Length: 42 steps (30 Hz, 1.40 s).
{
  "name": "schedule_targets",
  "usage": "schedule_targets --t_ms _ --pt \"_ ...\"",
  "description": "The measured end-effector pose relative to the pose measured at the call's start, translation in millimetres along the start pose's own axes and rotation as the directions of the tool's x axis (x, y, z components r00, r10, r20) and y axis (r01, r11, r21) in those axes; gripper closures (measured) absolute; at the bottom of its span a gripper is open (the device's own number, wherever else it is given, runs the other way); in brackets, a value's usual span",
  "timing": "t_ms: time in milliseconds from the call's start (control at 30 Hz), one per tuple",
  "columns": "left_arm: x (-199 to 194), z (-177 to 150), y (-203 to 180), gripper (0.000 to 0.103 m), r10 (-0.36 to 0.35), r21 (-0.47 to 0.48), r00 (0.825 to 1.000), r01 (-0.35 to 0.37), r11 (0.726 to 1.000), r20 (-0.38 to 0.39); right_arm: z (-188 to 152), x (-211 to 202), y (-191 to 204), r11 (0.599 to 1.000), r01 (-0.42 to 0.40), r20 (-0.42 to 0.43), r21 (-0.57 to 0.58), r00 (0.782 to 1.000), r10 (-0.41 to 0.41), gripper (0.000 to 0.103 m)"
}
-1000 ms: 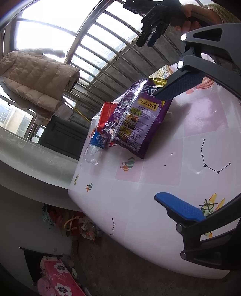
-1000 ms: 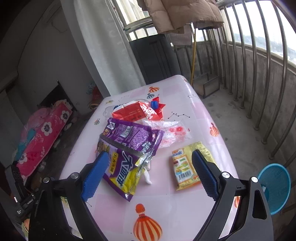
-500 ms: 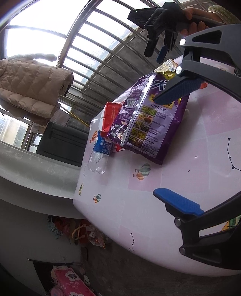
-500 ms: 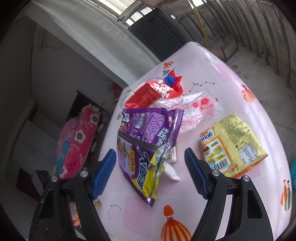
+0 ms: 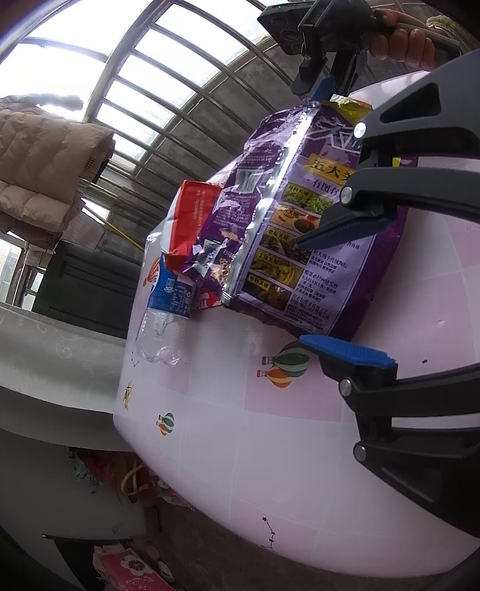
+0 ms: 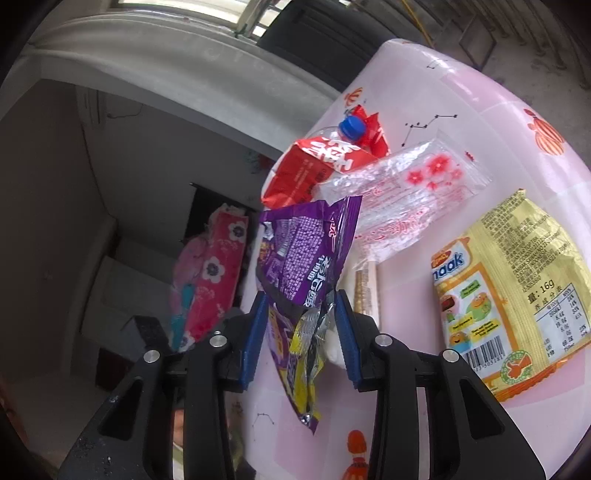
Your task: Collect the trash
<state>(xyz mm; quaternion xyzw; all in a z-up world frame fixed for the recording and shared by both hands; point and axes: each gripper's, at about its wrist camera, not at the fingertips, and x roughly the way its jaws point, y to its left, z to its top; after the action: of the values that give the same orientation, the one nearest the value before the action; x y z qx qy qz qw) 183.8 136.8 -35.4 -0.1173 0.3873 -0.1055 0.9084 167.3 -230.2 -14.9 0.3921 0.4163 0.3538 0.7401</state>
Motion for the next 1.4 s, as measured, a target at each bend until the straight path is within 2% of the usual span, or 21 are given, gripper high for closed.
schedule_targets --t_ms 100,167,567,667,700,800,867,900,967,1000,1100,1233,1333,1400 --pt "8.5 -5.6 0.5 0.061 -0.001 -0.007 0.999 0.001 1.0 -0.034 -2.9 -1.3 10.9 0.997 -0.053 -0.009 -0.058 0.999 0.052 0.071" --pt "12.4 -7.9 0.4 0.062 -0.002 -0.01 0.999 0.001 1.0 -0.048 -3.5 2.2 17.3 0.995 -0.047 -0.018 -0.088 0.999 0.045 0.071" --pt "21.7 -14.5 0.7 0.066 -0.023 -0.024 0.995 0.02 1.0 -0.093 -16.5 34.6 35.3 0.979 0.089 -0.043 -0.185 0.994 -0.099 0.07" --pt "25.7 -16.3 1.6 0.067 -0.037 -0.036 0.993 0.034 0.999 -0.109 -23.1 39.2 45.9 0.956 0.167 -0.008 -0.242 0.985 -0.175 0.062" --pt "26.5 -17.1 1.5 0.068 -0.039 -0.036 0.993 0.036 0.999 -0.111 -25.1 41.1 49.3 0.945 0.197 0.009 -0.262 0.979 -0.202 0.056" --pt "27.2 -18.5 0.9 0.068 -0.048 -0.038 0.992 0.044 0.998 -0.114 -27.8 47.5 57.1 0.927 0.228 0.035 -0.297 0.973 -0.228 0.056" --pt "24.9 -19.1 1.1 0.068 -0.055 -0.041 0.993 0.051 0.998 -0.108 -28.5 49.1 58.5 0.931 0.215 0.038 -0.296 0.976 -0.213 0.066" --pt "23.1 -19.2 1.4 0.068 -0.058 -0.042 0.993 0.053 0.998 -0.104 -28.1 49.9 59.4 0.934 0.208 0.034 -0.291 0.978 -0.207 0.076" --pt "18.6 -19.2 2.4 0.068 -0.066 -0.044 0.993 0.062 0.997 -0.094 -25.1 53.9 56.7 0.941 0.198 0.029 -0.274 0.98 -0.198 0.086" --pt "16.6 -18.6 3.7 0.068 -0.068 -0.044 0.994 0.064 0.997 -0.09 -24.5 54.9 55.8 0.945 0.191 0.025 -0.264 0.981 -0.192 0.095" --pt "3.2 -18.0 6.8 0.068 -0.071 -0.054 0.995 0.068 0.996 -0.063 -22.9 58.8 59.3 0.946 0.17 0.025 -0.275 0.985 -0.17 0.103" --pt "-28.3 -15.6 19.7 0.068 -0.052 -0.088 0.999 0.052 0.995 0.003 -32.4 53.4 84.7 0.898 0.153 0.043 -0.412 0.988 -0.148 0.103" --pt "-56.6 -16.0 35.5 0.068 -0.017 -0.121 0.999 0.022 0.992 0.049 -48.3 44.3 105.4 0.823 0.154 0.047 -0.546 0.987 -0.154 0.103" --pt "-75.1 -18.2 45.8 0.068 0.012 -0.14 0.997 -0.001 0.99 0.072 -62.8 37.3 119.4 0.757 0.161 0.049 -0.633 0.985 -0.168 0.103"
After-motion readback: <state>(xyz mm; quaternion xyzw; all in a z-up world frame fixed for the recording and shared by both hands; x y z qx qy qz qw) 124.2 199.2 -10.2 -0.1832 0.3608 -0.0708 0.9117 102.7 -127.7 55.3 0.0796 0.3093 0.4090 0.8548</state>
